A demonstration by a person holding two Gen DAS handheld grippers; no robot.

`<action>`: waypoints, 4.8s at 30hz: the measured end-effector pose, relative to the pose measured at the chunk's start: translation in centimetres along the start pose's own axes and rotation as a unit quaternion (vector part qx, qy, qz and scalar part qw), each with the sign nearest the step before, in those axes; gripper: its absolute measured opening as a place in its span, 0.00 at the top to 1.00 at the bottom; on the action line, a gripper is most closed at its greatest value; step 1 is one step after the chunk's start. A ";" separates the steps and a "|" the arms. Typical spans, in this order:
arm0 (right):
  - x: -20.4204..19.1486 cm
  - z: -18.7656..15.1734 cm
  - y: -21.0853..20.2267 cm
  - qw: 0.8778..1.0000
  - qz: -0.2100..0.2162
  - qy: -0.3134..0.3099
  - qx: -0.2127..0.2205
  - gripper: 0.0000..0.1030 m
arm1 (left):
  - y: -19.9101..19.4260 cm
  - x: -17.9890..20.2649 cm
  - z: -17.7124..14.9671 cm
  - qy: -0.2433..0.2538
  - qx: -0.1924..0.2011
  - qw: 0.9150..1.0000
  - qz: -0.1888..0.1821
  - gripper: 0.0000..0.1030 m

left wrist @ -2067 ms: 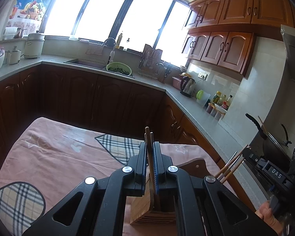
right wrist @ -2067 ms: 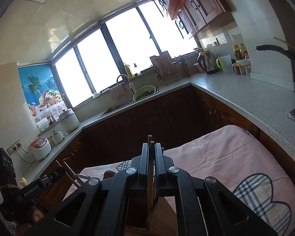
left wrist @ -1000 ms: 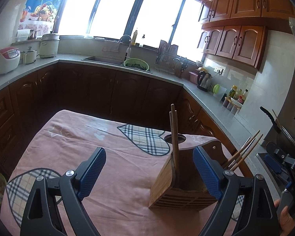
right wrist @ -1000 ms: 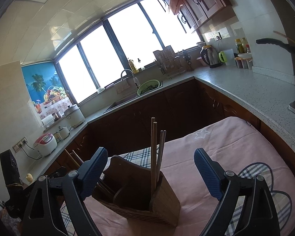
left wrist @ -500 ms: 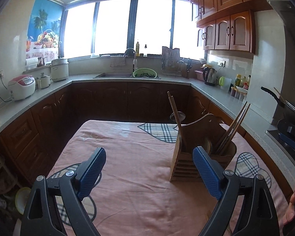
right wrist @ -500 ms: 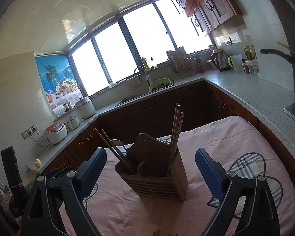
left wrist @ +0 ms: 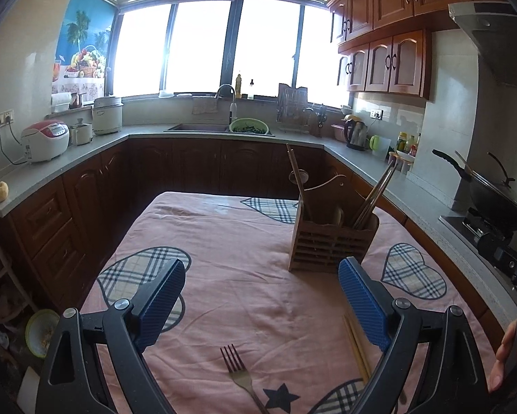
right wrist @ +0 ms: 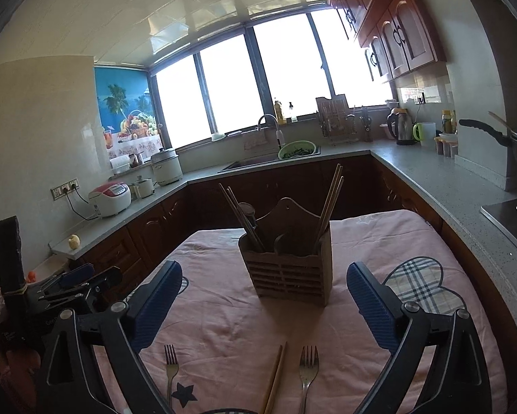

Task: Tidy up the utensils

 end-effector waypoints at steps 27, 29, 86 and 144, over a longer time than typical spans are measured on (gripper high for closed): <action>-3.8 -3.1 -9.1 0.996 -0.043 -0.066 0.032 0.00 | -10.0 0.4 -2.3 0.044 0.013 0.996 0.070 0.01; -4.2 -3.4 -9.7 0.996 -0.040 -0.066 0.036 0.00 | -10.6 0.4 -2.8 0.045 0.019 0.996 0.073 0.01; -2.8 -11.5 -11.0 0.994 -0.071 -0.054 0.063 0.00 | -12.3 0.0 -11.0 0.048 0.061 0.993 0.084 0.01; -3.7 -10.0 -11.6 0.994 -0.057 -0.060 0.077 0.00 | -12.3 1.1 -11.1 0.061 0.068 0.991 0.094 0.01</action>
Point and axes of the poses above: each gripper's, at about its wrist camera, not at the fingertips, and y roughly the way its jaws point, x to its right, z to its top, the point moved 5 cm from there along y, roughly the way its jaws point, and after that the axes turned 4 degrees about x, right-handed, at the moved point
